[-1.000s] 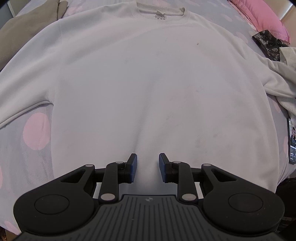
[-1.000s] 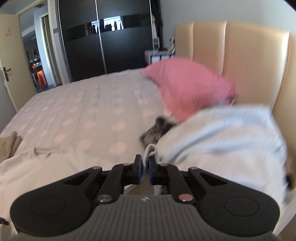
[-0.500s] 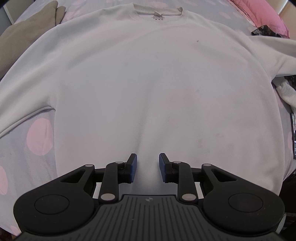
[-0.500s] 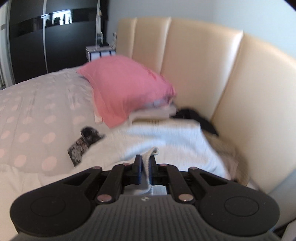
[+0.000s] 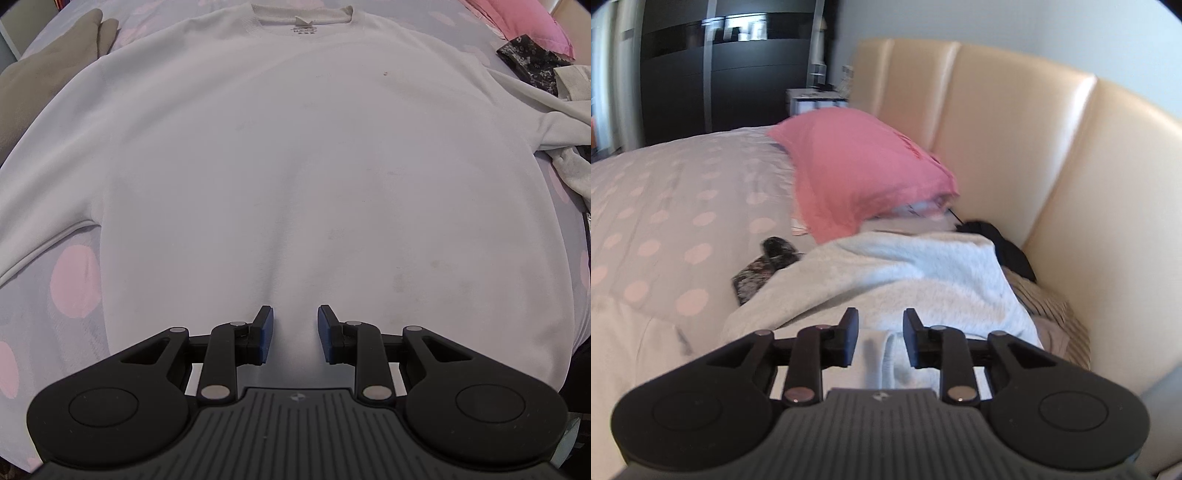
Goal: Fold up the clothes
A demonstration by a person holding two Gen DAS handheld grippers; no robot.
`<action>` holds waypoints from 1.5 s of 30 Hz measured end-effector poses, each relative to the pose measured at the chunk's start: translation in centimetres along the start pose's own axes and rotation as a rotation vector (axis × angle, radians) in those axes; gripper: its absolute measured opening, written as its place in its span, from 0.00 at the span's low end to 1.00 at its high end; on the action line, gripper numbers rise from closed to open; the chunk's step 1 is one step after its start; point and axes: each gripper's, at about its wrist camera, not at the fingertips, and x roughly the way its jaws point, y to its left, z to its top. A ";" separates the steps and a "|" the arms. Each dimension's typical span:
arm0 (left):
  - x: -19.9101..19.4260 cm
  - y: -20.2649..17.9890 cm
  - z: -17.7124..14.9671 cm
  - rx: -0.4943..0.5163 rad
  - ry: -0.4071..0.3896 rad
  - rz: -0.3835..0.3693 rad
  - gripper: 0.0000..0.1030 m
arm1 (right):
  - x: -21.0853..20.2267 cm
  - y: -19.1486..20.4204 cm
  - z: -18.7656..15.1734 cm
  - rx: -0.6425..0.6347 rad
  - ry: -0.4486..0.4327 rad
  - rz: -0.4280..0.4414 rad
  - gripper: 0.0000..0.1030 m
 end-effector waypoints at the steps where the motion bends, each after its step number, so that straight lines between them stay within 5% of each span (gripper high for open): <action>1: 0.0 0.1 0.0 0.000 -0.001 0.001 0.24 | -0.6 0.2 -0.3 -0.020 -0.012 0.015 0.29; 5: -0.3 0.2 -0.2 -0.014 -0.010 0.000 0.24 | -2.5 1.7 -2.3 -0.156 -0.042 0.088 0.29; 11: -0.6 -0.1 -0.4 -0.022 -0.014 0.004 0.24 | -3.6 5.0 -7.4 -0.582 -0.025 0.099 0.41; 24: 0.3 -0.3 -0.3 -0.008 0.012 0.033 0.24 | 0.7 7.3 -13.4 -1.241 -0.088 -0.220 0.42; 27: 0.2 -0.4 -0.3 -0.003 0.014 0.030 0.24 | 1.2 7.6 -14.5 -1.370 -0.070 -0.229 0.42; 32: -0.2 -0.7 -0.5 0.014 0.005 0.021 0.24 | 1.5 7.7 -14.9 -1.438 -0.052 -0.254 0.39; 35: -0.5 -0.6 -0.7 0.021 -0.007 0.021 0.24 | 1.4 7.9 -14.4 -1.420 -0.036 -0.266 0.15; 37: -0.9 -0.5 -0.9 0.019 -0.018 0.020 0.24 | 0.9 8.0 -13.9 -1.394 -0.028 -0.263 0.11; 42: -1.7 -0.5 -1.2 0.013 -0.037 0.016 0.24 | -2.6 8.9 -12.0 -1.285 -0.046 -0.186 0.06; 45: -1.9 -0.8 -1.2 0.019 -0.041 0.014 0.24 | -3.5 8.3 -9.3 -1.114 -0.035 -0.151 0.06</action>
